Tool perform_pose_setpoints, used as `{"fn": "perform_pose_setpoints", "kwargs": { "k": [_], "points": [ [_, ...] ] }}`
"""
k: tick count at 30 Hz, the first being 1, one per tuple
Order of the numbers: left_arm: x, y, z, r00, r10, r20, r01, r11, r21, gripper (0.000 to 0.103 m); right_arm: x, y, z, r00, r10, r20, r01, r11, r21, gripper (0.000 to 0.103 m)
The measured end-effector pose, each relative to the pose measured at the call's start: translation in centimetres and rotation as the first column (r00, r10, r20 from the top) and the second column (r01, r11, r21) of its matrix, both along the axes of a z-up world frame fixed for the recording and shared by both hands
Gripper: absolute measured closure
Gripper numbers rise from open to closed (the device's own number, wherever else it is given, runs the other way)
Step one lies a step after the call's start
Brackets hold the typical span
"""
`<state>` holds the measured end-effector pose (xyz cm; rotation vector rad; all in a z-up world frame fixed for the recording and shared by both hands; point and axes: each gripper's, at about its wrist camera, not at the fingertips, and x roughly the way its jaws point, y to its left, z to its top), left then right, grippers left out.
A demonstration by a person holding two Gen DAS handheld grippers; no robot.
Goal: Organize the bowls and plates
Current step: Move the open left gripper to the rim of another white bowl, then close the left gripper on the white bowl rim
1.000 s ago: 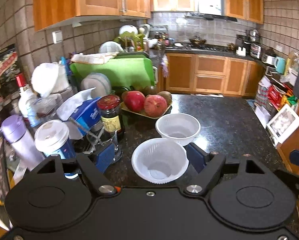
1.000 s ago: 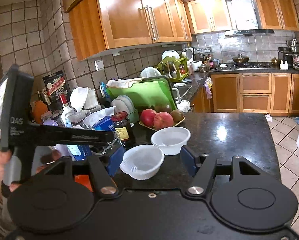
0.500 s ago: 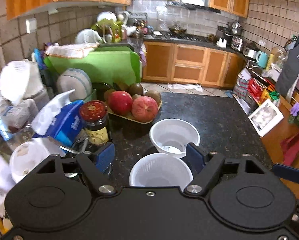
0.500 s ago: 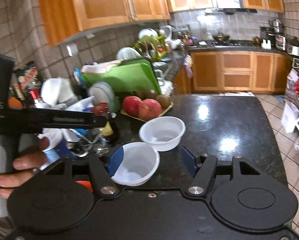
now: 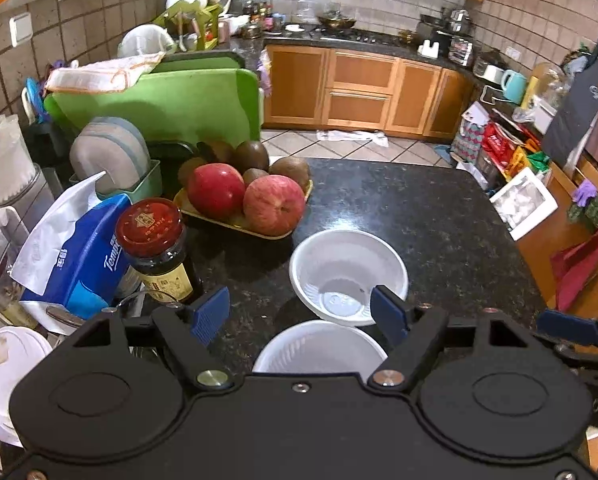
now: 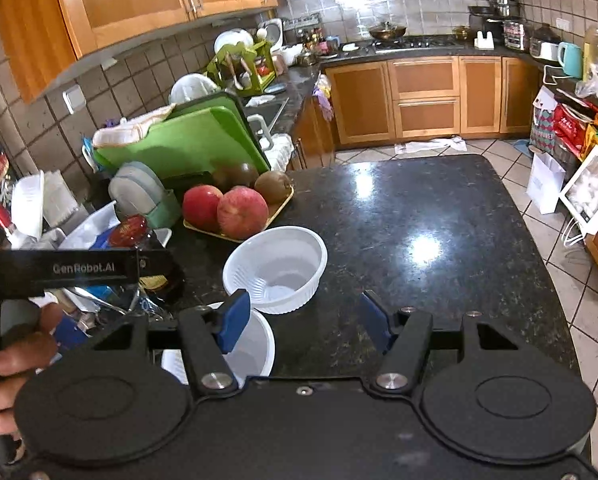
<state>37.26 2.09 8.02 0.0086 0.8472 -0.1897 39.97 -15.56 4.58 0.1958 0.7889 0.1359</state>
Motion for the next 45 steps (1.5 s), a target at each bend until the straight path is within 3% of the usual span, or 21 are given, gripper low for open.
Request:
{"fn": "perform_pose_setpoints", "kwargs": {
  "k": [10, 15, 20, 31, 45],
  "points": [
    [3.7, -0.8, -1.2, 0.995, 0.076, -0.064, -0.075, 0.997, 0.015, 0.025, 6.3, -0.6, -2.0, 0.994, 0.066, -0.089, -0.067, 0.998, -0.003, 0.042],
    [5.6, -1.7, -2.3, 0.992, 0.081, -0.092, -0.079, 0.997, 0.026, 0.025, 9.4, -0.1, -3.4, 0.988, 0.108, -0.112, -0.112, 0.993, -0.029, 0.042],
    [7.2, -2.2, -3.8, 0.986, 0.091, -0.138, -0.089, 0.996, 0.021, 0.028, 12.0, -0.5, -5.1, 0.981, 0.122, -0.153, -0.124, 0.992, 0.001, 0.044],
    [9.6, -3.2, -6.8, 0.976, 0.112, -0.185, -0.097, 0.991, 0.088, 0.031, 14.1, 0.2, -7.5, 0.969, 0.156, -0.19, -0.157, 0.988, 0.014, 0.047],
    [11.3, -3.6, -8.8, 0.969, 0.097, -0.226, -0.075, 0.992, 0.106, 0.031, 15.8, 1.0, -9.4, 0.961, 0.16, -0.226, -0.165, 0.986, 0.001, 0.054]
  ]
}}
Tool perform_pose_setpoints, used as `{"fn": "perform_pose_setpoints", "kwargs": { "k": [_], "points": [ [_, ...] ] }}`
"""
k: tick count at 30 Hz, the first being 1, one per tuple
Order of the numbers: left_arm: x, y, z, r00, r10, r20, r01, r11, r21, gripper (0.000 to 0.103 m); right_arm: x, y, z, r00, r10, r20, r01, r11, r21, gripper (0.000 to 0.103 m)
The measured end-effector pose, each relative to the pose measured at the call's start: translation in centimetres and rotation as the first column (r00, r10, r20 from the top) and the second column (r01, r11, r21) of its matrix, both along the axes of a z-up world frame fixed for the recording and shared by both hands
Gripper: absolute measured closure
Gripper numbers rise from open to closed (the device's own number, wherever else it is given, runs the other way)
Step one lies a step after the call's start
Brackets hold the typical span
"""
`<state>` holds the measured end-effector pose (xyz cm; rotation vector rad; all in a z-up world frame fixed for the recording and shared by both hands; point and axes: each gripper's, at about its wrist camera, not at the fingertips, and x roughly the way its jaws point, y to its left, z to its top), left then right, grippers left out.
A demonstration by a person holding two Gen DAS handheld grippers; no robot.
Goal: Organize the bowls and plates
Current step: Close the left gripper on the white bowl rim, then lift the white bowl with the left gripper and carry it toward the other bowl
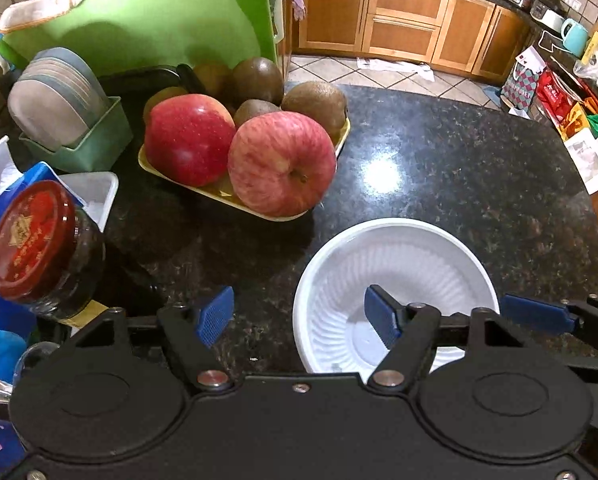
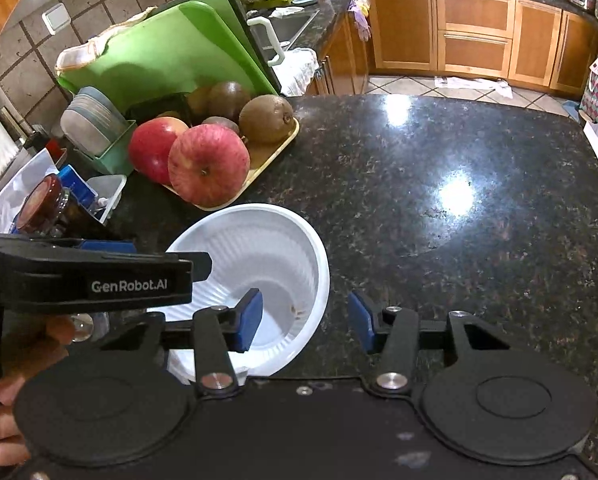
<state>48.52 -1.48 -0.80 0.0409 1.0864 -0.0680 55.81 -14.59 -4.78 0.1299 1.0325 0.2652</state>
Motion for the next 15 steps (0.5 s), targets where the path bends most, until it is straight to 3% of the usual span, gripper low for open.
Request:
{"fn": "perform_pose_setpoints", "kwargs": {
  "k": [7, 15],
  "points": [
    [0.2, 0.0, -0.7, 1.0, -0.011, -0.022, 0.011, 1.0, 0.009, 0.035, 0.2, 0.6, -0.8, 1.0, 0.019, -0.013, -0.019, 1.0, -0.02, 0.059],
    [0.5, 0.4, -1.4, 0.997, -0.018, -0.078, 0.016, 1.0, -0.017, 0.055, 0.4, 1.2, -1.5, 0.999, 0.031, -0.03, -0.032, 0.999, -0.028, 0.077]
  ]
}}
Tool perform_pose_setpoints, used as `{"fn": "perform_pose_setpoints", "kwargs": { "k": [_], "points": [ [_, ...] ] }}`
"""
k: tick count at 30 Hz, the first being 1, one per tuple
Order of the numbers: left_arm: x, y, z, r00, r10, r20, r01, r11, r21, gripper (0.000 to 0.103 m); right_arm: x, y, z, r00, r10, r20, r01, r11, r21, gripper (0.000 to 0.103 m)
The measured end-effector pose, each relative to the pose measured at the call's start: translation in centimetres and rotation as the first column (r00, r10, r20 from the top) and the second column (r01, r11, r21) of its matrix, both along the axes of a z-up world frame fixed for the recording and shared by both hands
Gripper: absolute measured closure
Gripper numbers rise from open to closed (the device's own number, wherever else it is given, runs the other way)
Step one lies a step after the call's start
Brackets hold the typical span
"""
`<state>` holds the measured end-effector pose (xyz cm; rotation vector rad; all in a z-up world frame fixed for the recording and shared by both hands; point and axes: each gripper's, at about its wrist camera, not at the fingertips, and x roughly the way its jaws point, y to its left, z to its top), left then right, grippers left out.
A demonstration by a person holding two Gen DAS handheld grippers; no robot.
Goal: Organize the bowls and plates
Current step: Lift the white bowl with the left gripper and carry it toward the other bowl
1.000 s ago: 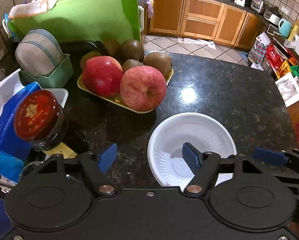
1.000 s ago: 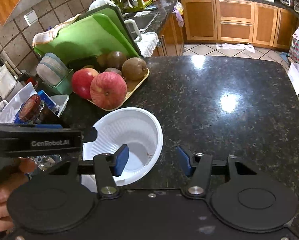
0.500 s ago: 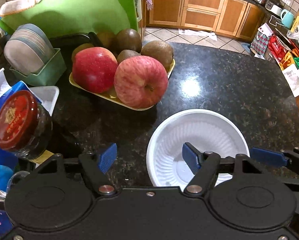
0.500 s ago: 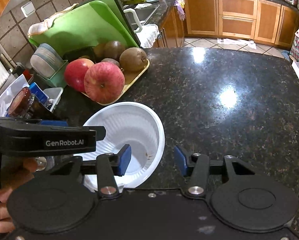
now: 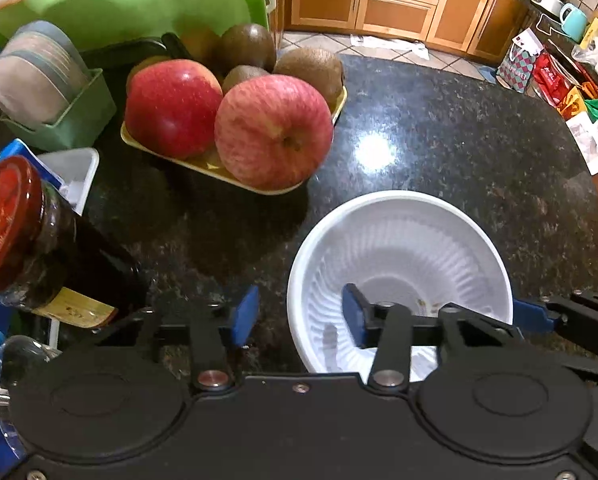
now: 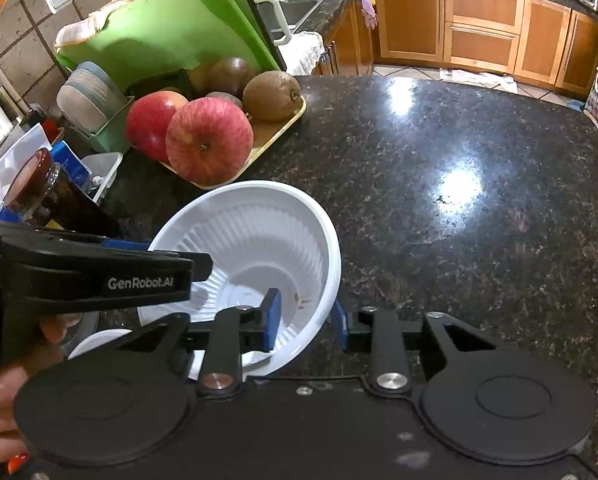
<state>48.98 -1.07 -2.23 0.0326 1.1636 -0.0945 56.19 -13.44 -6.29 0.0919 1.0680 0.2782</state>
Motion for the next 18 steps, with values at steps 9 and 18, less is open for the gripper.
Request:
{"fn": "perform_pose_setpoints", "kwargs": {
  "k": [9, 18],
  "points": [
    [-0.3, -0.3, 0.3, 1.0, -0.027, 0.007, 0.028, 0.999, -0.02, 0.069, -0.2, 0.0, 0.0, 1.0, -0.001, 0.002, 0.001, 1.0, -0.006, 0.082],
    [-1.2, -0.9, 1.1, 0.998, -0.045, 0.051, 0.045, 0.999, 0.011, 0.076, -0.8, 0.0, 0.9, 1.0, -0.009, 0.029, 0.01, 1.0, -0.02, 0.082]
  ]
}}
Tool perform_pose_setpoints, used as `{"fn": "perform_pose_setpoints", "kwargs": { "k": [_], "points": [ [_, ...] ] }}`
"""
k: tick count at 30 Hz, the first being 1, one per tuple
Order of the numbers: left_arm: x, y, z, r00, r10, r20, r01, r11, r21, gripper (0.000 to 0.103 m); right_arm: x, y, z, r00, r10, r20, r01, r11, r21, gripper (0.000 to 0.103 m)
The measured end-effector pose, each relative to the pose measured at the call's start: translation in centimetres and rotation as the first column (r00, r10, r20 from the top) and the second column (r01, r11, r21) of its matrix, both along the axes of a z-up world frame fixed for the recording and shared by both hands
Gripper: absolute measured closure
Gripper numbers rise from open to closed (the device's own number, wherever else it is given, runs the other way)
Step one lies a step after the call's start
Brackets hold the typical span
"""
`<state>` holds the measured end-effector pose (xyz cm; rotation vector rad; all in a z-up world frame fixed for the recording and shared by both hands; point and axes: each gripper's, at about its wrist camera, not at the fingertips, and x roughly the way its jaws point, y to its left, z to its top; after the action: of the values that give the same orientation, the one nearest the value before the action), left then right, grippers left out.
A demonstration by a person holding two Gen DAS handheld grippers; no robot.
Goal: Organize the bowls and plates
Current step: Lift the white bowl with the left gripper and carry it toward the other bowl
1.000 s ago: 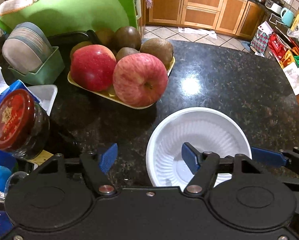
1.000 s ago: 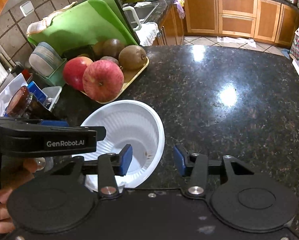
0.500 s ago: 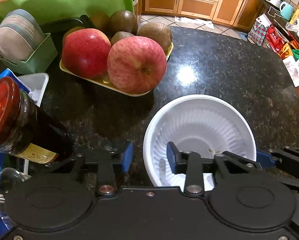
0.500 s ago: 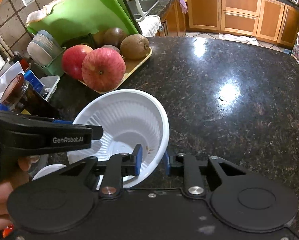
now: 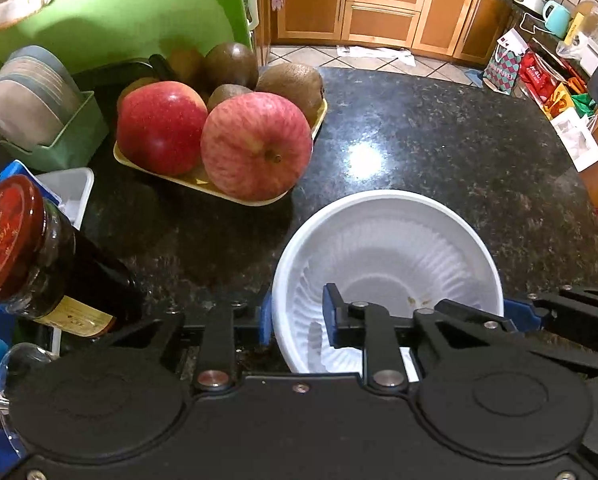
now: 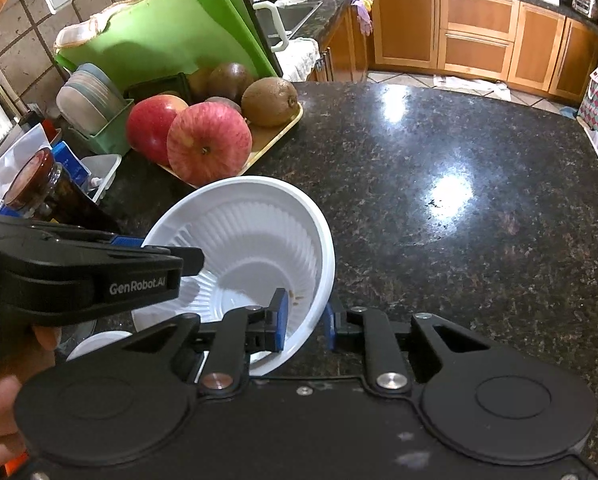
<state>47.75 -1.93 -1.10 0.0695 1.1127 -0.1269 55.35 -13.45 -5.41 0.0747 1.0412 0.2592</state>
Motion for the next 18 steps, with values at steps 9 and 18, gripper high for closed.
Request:
{"fn": "perform_pose_setpoints", "kwargs": {
  "k": [9, 18],
  "points": [
    [-1.0, 0.1, 1.3, 1.0, -0.02, 0.021, 0.02, 1.0, -0.019, 0.078, -1.5, -0.7, 1.6, 0.999, -0.023, 0.025, 0.023, 1.0, 0.006, 0.083],
    [-3.5, -0.7, 4.0, 0.996, -0.057, 0.065, 0.059, 0.998, -0.033, 0.078, -5.8, -2.2, 4.9, 0.994, -0.061, 0.093, 0.061, 0.998, 0.0, 0.083]
  ]
}}
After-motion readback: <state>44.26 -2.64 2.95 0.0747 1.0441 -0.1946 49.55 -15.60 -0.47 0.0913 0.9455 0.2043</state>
